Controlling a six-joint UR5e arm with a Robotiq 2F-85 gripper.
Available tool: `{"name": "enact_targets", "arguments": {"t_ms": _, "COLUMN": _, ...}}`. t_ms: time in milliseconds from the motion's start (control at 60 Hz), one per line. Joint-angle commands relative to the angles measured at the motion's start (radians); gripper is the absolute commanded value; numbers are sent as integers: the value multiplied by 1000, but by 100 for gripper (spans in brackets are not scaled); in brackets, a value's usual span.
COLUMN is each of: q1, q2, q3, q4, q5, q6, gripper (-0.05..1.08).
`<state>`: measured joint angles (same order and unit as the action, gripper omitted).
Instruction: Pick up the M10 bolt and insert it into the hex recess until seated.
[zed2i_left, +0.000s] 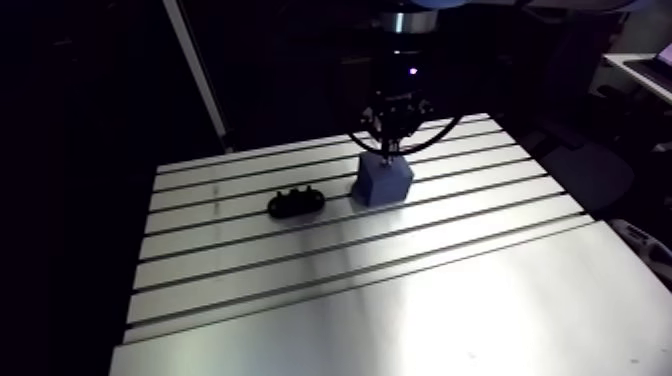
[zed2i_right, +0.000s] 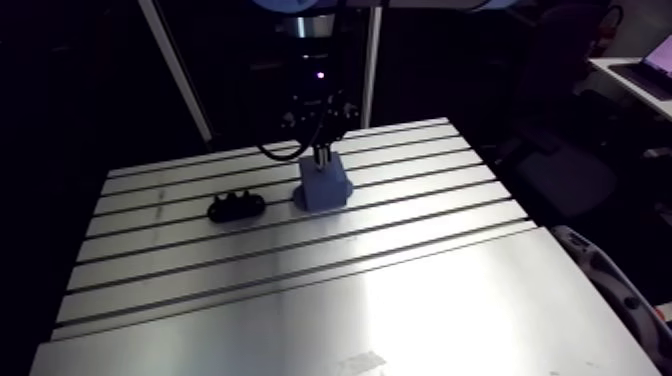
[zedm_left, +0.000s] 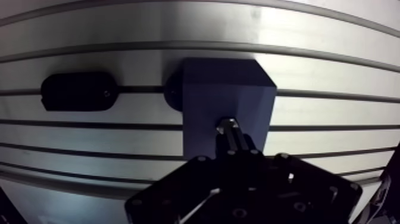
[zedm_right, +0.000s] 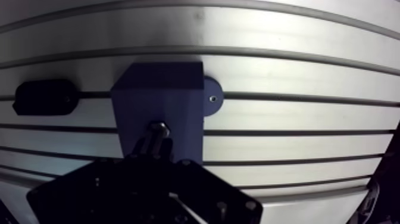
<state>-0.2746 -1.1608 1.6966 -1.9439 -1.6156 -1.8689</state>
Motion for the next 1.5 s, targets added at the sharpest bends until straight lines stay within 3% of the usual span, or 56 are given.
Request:
{"name": "enact_targets", "arguments": {"t_ms": 17, "q1": 0, "q2": 0, "q3": 2, "q4": -1, "q5": 0, "q6": 0, "gripper": 107}}
{"name": "enact_targets", "arguments": {"t_ms": 1500, "q1": -2, "q2": 12, "q3": -2, "q4": -1, "q5": 3, "q6": -14, "gripper": 107}}
